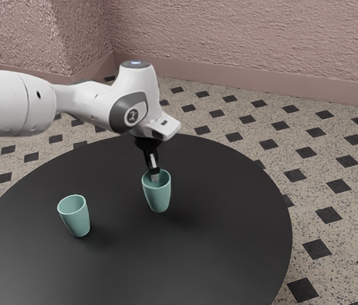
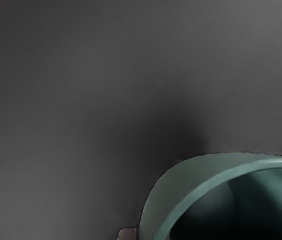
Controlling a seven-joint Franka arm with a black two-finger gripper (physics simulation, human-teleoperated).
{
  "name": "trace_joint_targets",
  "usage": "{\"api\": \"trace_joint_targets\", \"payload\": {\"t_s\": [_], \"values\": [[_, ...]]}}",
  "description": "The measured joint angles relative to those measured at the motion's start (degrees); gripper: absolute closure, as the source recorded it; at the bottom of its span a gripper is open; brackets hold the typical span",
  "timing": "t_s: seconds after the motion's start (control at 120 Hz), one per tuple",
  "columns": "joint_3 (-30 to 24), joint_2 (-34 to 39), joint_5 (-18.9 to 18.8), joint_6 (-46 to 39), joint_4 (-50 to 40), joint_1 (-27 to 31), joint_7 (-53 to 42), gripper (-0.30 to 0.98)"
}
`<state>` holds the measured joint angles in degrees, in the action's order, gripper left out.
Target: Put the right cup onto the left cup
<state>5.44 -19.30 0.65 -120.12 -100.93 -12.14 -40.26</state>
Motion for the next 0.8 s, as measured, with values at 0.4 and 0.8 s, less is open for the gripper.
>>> {"api": "trace_joint_targets", "payload": {"t_s": [0.4, 0.8], "values": [[0.0, 8.6, -1.7, 2.9, -8.4, 6.6, 1.6, 0.79], [0.0, 10.5, -5.7, 6.4, -8.5, 9.9, 2.8, 0.79]]}}
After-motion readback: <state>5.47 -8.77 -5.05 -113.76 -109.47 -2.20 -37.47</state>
